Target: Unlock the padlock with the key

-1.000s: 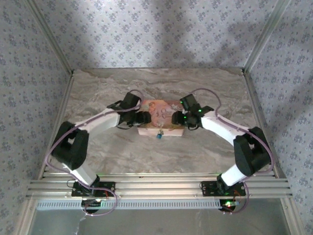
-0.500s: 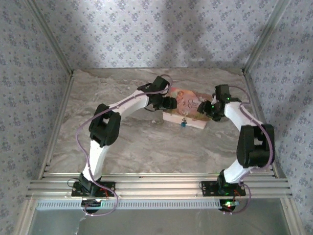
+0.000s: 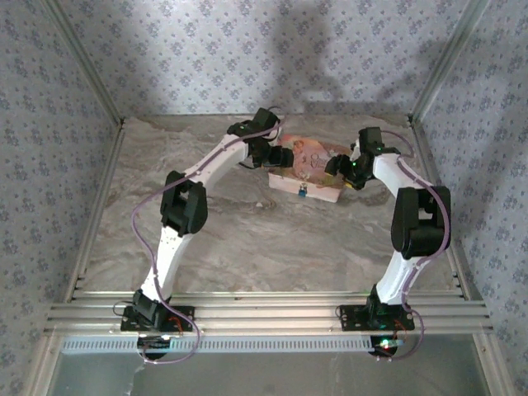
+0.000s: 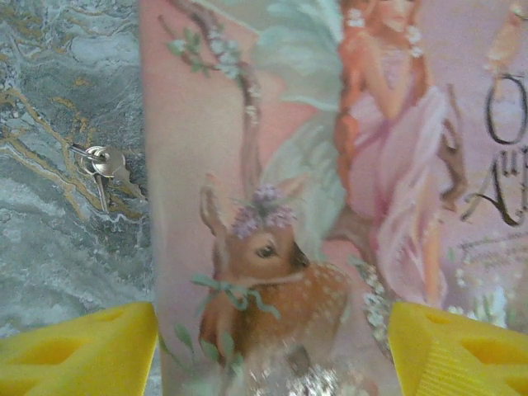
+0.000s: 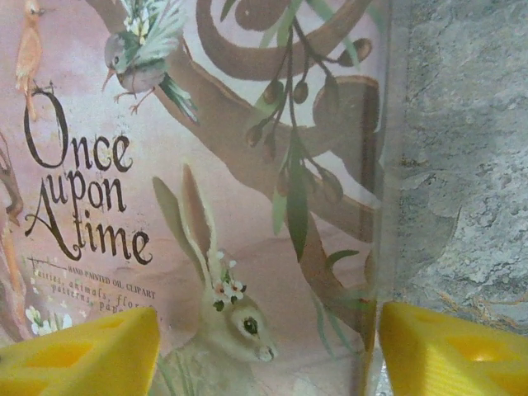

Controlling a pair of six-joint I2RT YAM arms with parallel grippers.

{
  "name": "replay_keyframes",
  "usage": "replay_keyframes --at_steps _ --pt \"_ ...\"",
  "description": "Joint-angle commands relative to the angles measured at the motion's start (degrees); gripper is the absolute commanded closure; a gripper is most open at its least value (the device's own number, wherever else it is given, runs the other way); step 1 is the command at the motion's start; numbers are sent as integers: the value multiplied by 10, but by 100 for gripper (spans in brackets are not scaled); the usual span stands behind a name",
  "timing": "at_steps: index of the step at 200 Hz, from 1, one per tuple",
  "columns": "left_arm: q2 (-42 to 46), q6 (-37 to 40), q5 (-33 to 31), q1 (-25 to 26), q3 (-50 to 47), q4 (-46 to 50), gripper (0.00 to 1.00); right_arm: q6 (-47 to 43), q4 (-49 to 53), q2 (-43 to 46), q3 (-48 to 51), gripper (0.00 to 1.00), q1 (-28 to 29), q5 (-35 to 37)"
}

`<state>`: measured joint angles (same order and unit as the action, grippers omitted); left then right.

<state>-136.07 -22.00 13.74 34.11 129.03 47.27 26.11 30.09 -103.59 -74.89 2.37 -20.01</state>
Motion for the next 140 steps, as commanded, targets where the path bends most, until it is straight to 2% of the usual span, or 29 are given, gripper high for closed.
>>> replay_keyframes --at_steps 1,57,93,140 --pt "11 43 14 -11 51 62 24 -2 26 35 -10 23 -4 0" --pt "33 45 7 -59 67 78 24 -6 41 82 -23 19 -11 26" --pt "-4 37 -7 -97 67 85 30 -9 41 105 -7 18 -10 29" --pt "-67 48 -23 -87 94 93 43 -23 85 122 6 18 -12 32"
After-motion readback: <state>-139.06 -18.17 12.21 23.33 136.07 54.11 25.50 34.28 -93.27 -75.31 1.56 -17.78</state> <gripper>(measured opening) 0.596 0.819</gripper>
